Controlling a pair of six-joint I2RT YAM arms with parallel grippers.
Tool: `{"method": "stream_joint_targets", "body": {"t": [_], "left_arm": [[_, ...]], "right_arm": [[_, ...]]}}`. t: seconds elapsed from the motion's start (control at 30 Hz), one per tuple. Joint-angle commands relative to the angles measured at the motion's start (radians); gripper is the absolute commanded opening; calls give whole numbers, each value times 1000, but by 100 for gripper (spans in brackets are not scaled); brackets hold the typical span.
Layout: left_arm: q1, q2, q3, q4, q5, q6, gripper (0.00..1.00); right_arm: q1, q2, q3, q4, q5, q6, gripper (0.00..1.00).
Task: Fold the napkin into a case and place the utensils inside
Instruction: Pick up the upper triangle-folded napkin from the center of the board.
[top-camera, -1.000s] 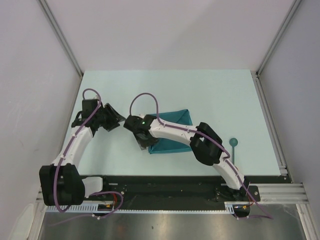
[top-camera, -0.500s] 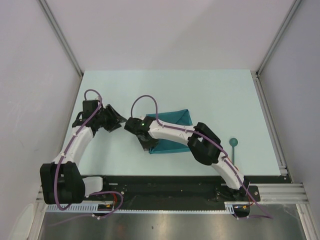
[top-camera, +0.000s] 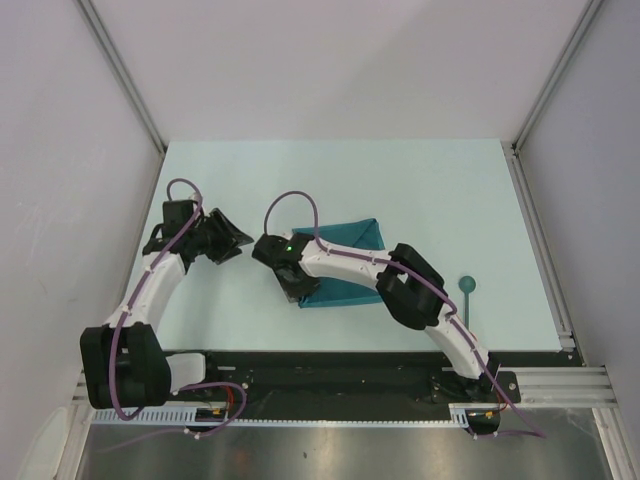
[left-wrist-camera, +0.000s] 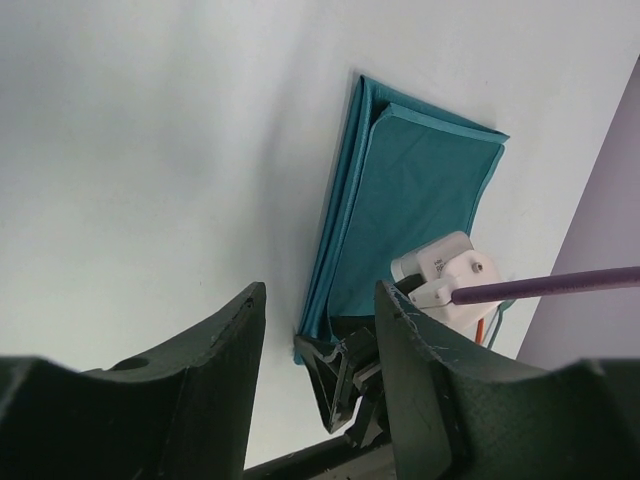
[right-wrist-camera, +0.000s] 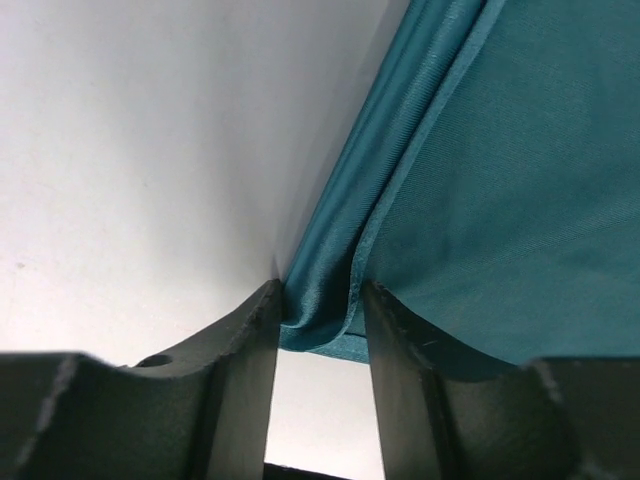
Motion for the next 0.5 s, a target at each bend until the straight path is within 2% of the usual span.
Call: {"method": "stream_joint_targets", "body": {"t": [0.0,0.03,0.1,0.13,0.2,0.23,0.33,0.47], "left_arm": [[13,2,-3,22,27,18,53],[13,5,-4,22,29,20,53],[19,8,-10,43,52,20,54],[19,6,-23,58,88,19,54],[24,-3,-46,125,130,6,59],[25,-6,-68,146,156,2,67],[24,25,-86,193,193,-24,75],[19,132,-64,220,272,-46,79]], "right_arm": [[7,41,-59,-2,-18,-2,39],[1,42,-73,-1,-17,-2,31],[-7,39,-94,14,-30,0,23],[-13,36,-105,37,-43,-5,13],[-24,12,-134,62,-69,-12,5],[-25,2,-139,83,-69,-16,0],[-36,-54,-159,135,-89,-29,0],[-63,-154,-198,215,-155,-49,0]]}}
